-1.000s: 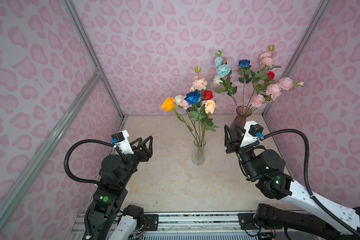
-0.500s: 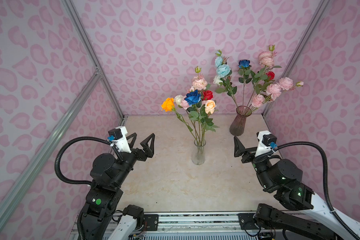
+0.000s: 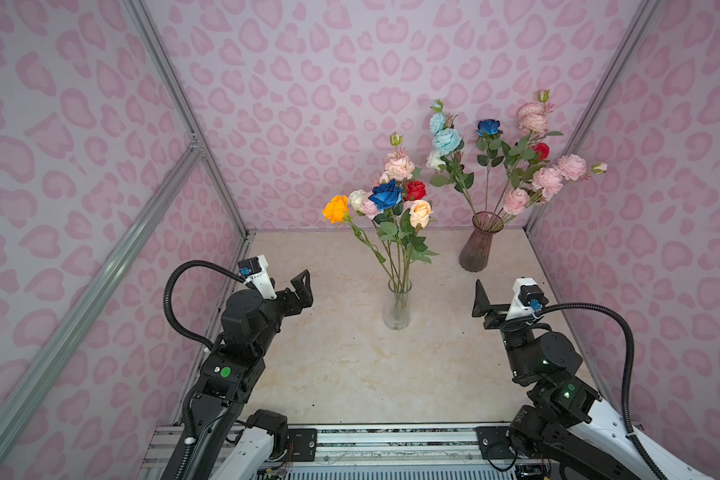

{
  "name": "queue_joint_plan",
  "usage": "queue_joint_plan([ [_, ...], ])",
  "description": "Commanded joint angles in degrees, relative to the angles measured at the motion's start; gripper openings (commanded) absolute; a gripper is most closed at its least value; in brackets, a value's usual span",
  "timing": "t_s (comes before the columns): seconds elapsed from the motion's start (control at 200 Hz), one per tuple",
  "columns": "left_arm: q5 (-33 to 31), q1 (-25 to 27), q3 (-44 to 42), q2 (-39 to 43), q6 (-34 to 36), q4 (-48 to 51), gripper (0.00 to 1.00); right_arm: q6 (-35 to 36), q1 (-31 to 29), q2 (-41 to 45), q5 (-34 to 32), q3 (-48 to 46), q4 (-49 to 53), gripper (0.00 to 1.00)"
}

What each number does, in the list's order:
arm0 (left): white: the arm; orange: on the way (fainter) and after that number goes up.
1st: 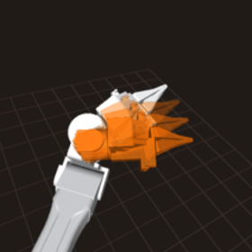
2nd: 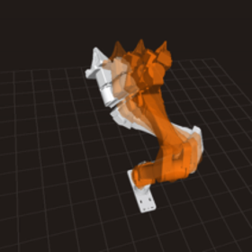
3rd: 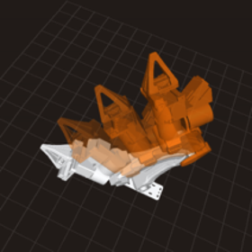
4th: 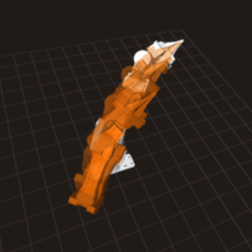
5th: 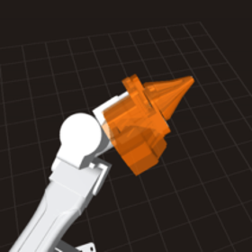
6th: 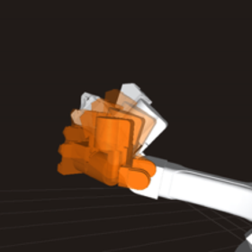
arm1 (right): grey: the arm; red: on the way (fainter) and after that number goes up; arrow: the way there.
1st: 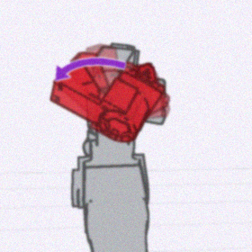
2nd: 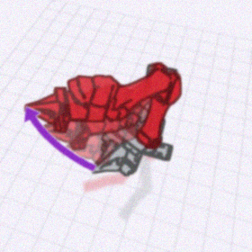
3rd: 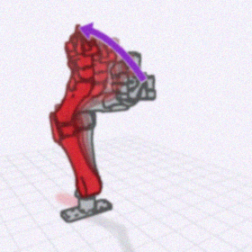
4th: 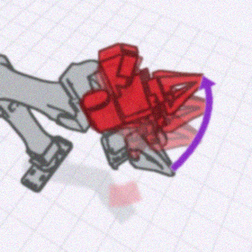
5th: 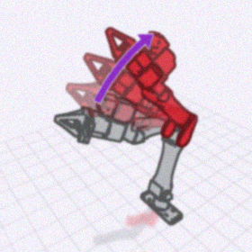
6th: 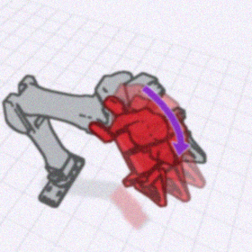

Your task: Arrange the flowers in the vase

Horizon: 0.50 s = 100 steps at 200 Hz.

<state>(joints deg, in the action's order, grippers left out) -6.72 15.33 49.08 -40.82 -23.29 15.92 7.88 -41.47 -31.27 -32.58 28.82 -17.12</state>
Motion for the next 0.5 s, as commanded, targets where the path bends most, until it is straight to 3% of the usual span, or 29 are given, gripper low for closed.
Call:
queue_joint_plan([
  [0.0,-0.31,-0.13,-2.61,-3.31,5.75,-4.58,0.98,4.99,3.54,-1.24,9.02,-2.40,-8.23,0.99],
  [0.065,0.48,-0.53,-6.38,-5.16,9.31,-9.76,0.98,4.68,6.54,-3.58,11.22,-2.83,-8.98,0.99],
  [0.165,1.73,-2.98,-17.39,-7.05,13.67,-29.77,0.98,3.39,10.54,-7.79,14.89,-4.27,-12.71,0.99],
  [0.28,-3.86,-4.62,-21.83,-12.86,17.78,-38.93,0.98,3.81,13.48,-12.33,18.42,-6.86,-19.01,0.99],
  [0.495,-13.32,-6.71,-31.73,-19.41,24.08,-56.80,0.98,9.93,15.82,-16.15,26.01,-8.50,-16.51,0.99],
])
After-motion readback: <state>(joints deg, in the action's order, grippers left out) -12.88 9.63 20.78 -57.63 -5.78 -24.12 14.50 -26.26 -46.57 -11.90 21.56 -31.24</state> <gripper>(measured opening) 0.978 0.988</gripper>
